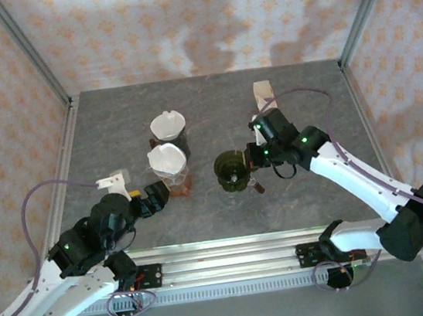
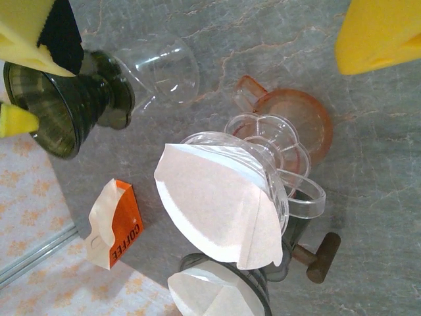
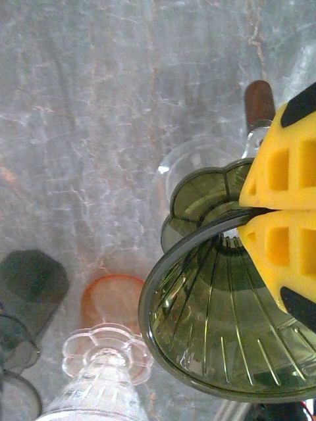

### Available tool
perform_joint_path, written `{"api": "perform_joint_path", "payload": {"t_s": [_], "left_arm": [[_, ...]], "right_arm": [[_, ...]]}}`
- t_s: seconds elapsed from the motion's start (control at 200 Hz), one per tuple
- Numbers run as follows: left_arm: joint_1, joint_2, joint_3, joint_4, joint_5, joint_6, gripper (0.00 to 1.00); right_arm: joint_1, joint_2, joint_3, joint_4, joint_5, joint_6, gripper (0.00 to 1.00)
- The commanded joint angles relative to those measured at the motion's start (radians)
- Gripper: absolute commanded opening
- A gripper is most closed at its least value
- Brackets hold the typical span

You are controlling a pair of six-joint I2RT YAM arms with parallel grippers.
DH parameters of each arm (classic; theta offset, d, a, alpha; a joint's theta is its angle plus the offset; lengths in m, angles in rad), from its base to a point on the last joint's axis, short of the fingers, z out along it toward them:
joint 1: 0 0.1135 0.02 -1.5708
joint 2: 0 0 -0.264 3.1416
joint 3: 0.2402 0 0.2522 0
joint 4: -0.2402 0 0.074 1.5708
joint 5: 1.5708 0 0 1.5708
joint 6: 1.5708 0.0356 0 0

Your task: Place the coffee filter in the dripper

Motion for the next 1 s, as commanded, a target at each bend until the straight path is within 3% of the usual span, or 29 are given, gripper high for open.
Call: {"api": "perform_joint_path", "payload": {"t_s": [0.0, 0.991], "left_arm": [[0.010, 0.010, -0.009, 0.025, 0.002, 0.011, 1.00], [0.011, -0.021, -0.045, 0.011, -0.014, 0.000, 1.00]], "right_arm": [[0.026, -0.035, 0.001, -0.010, -0.026, 0.031, 0.00], [0.054, 0.000, -0.002, -0.008, 0.077, -0.008, 0.00]]}}
